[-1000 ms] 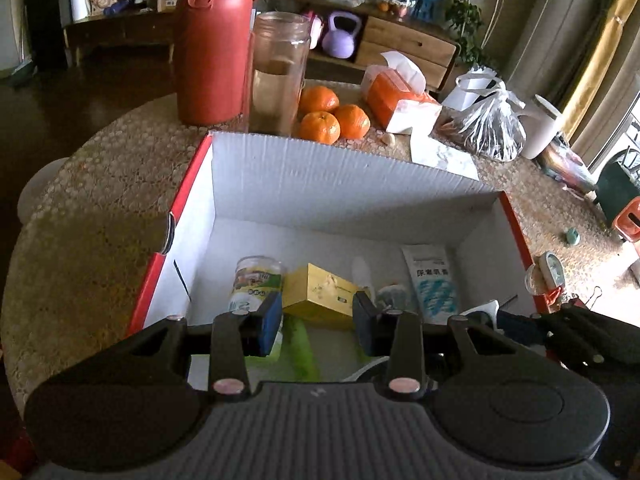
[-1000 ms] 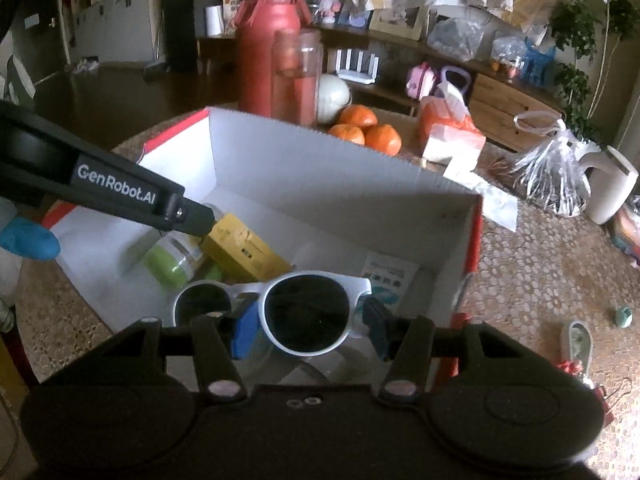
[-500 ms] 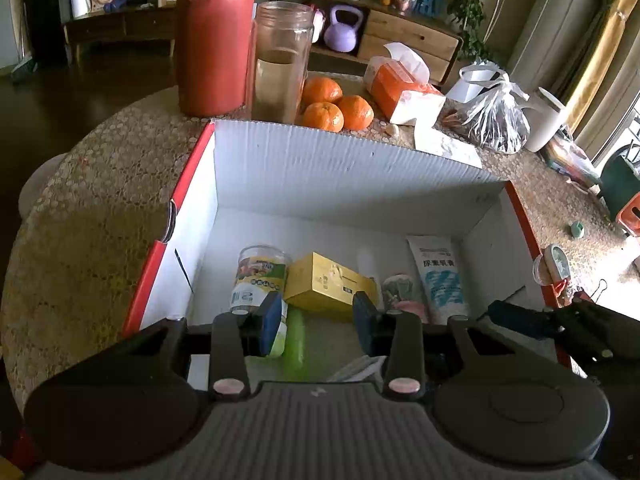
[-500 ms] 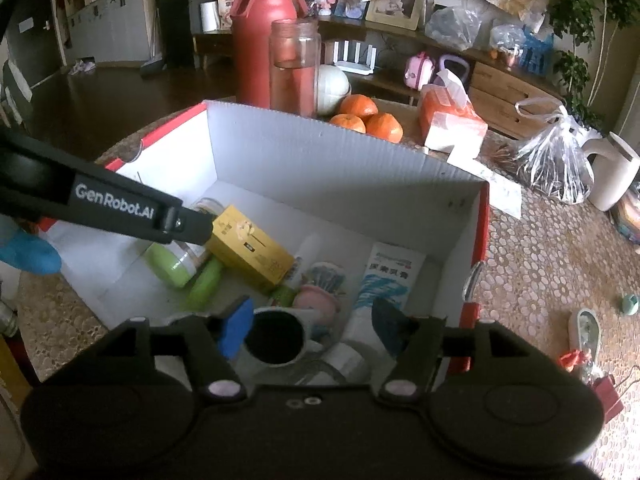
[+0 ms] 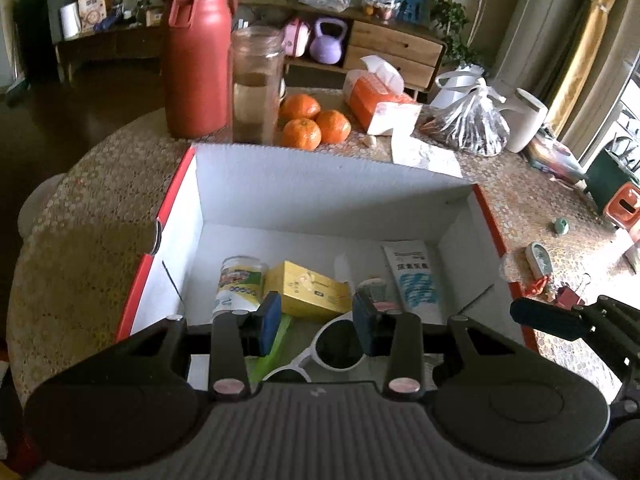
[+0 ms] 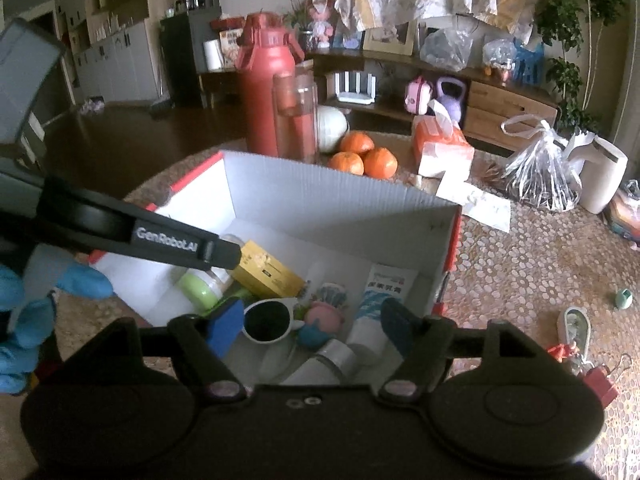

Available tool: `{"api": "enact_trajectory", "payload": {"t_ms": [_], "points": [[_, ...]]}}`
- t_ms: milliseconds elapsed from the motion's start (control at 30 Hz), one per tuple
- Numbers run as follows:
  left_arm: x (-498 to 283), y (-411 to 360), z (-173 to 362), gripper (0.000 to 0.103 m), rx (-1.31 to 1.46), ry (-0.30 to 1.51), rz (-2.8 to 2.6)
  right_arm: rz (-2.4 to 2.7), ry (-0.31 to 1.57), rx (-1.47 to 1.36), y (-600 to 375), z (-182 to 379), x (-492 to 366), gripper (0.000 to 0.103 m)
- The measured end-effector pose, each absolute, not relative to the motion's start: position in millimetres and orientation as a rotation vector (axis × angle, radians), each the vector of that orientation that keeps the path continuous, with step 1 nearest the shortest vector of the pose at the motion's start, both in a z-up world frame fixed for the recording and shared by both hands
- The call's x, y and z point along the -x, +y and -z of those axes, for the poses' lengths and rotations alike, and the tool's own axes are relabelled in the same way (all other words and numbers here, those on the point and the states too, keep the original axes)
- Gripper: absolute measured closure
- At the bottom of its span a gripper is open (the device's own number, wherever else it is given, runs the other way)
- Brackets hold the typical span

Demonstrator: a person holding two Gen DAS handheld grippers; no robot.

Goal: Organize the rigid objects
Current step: 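Lift both open tools out of the box toward the pink clip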

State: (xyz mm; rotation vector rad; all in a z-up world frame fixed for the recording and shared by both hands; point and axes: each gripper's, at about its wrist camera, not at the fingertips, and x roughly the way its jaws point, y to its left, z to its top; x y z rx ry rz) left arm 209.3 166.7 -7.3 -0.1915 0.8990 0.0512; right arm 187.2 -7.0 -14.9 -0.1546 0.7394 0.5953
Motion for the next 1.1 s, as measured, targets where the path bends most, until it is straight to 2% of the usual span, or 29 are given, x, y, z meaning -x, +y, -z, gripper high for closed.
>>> {"api": "enact_trajectory", "payload": {"t_ms": [333, 800, 1000, 1100], "points": [[-197, 140, -16, 0.064, 0.148, 0.857, -0.006, -0.593, 0.704, 0.079, -47, -5, -169, 0.027], [-186, 92, -24, 0.063, 0.105, 0.857, 0.046, -0.505, 0.678, -0.02, -112, -12, -158, 0.021], [-181, 71, -24, 0.056, 0.083, 0.857, 0.061, -0.482, 0.672, -0.063, -139, -8, -150, 0.016], [-180, 61, -23, 0.048, 0.074, 0.855, 0.07, -0.467, 0.672, -0.077, -153, -5, -147, 0.015]]}}
